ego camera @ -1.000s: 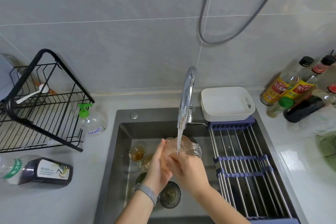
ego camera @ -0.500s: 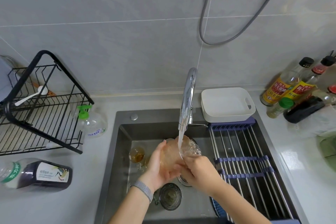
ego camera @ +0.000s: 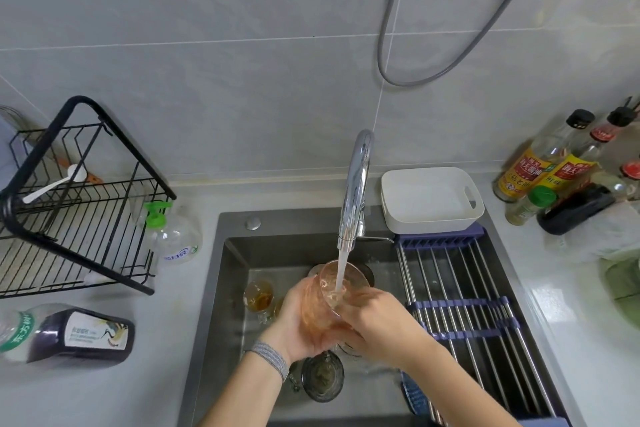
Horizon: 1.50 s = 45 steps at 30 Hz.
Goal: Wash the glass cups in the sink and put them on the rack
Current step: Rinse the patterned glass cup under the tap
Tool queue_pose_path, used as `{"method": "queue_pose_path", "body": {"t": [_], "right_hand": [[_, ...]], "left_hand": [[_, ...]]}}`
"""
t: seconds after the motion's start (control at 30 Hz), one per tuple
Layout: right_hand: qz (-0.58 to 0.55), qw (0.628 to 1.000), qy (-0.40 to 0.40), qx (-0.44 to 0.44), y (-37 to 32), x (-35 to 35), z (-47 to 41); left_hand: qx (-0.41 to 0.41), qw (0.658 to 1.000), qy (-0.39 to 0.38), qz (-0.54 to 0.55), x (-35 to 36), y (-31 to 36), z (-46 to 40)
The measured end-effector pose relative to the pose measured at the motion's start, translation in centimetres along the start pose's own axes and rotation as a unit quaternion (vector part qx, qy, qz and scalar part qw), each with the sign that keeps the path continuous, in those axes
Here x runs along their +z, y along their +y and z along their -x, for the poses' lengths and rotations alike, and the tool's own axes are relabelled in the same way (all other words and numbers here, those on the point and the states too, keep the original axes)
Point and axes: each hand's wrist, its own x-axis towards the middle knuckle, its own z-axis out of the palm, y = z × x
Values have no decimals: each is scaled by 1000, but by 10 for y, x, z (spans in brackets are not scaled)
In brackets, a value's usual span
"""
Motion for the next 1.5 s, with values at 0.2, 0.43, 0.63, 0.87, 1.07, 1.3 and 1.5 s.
{"method": "queue_pose_path", "body": {"t": [0.2,0.43,0.63,0.87,1.07,1.3,1.5], "right_hand": [[-9,989,-32,142,-28,1,-19],[-36,997,-60,23,-24,-4,-17],[25,995,-97,11,-6,2,-8],[7,991,-30,130,-40,4,-17],[-6,977,-214,5,-16,-29,-25],[-110,975,-178,74,-34,-23,-24],[-312,900,-128,276,-59,-8,-32]], "left_hand": [[71,991,-9,109,-8,-12,2],[65,997,26,4,-7,-9,2],[22,999,40,21,-15,-5,4],[80,994,45,54,0,-11,9],[-44,999,16,7,-10,0,13],[-29,991,54,-123,-17,-3,5],[45,994,58,-77,-15,-1,6]]}}
